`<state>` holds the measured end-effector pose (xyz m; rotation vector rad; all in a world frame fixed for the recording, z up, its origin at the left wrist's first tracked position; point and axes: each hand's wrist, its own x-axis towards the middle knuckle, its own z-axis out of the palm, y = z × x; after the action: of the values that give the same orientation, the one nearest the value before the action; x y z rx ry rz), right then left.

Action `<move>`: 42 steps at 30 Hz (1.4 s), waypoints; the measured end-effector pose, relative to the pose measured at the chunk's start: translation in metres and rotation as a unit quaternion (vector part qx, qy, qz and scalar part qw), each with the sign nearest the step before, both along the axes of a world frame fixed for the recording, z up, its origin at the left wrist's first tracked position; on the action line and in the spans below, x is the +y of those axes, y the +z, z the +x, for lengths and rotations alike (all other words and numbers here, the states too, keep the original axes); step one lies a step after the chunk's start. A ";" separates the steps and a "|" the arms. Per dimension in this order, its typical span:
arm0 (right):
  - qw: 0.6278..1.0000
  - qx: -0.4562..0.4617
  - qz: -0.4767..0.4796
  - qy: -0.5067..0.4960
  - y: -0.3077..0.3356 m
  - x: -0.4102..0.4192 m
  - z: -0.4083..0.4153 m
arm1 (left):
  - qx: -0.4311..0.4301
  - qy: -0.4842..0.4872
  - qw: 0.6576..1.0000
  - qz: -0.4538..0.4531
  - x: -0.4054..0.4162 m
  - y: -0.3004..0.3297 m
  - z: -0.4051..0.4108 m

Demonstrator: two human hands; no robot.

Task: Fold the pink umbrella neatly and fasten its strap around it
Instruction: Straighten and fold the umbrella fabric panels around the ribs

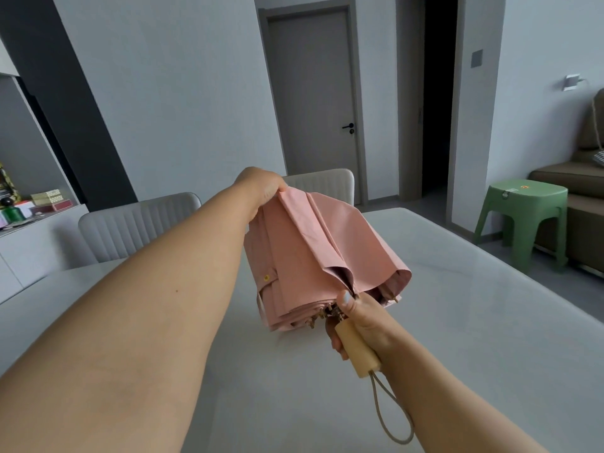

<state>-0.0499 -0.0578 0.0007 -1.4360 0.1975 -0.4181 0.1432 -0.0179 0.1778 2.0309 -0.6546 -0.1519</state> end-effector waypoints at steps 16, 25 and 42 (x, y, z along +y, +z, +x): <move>0.998 0.033 0.040 -0.044 0.001 0.004 -0.001 | -0.233 0.031 0.971 0.053 0.010 -0.024 0.000; 0.995 0.056 0.007 -0.079 0.010 0.010 -0.004 | -0.068 0.001 0.996 -0.052 0.013 -0.036 -0.003; 0.991 0.052 -0.037 -0.118 0.016 0.011 -0.006 | 0.083 0.028 0.996 0.004 0.007 -0.092 -0.069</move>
<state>-0.0562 -0.0470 0.0169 -1.5134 0.4431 -0.5489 0.0741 -0.0109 0.0856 2.0163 -0.4941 -0.2862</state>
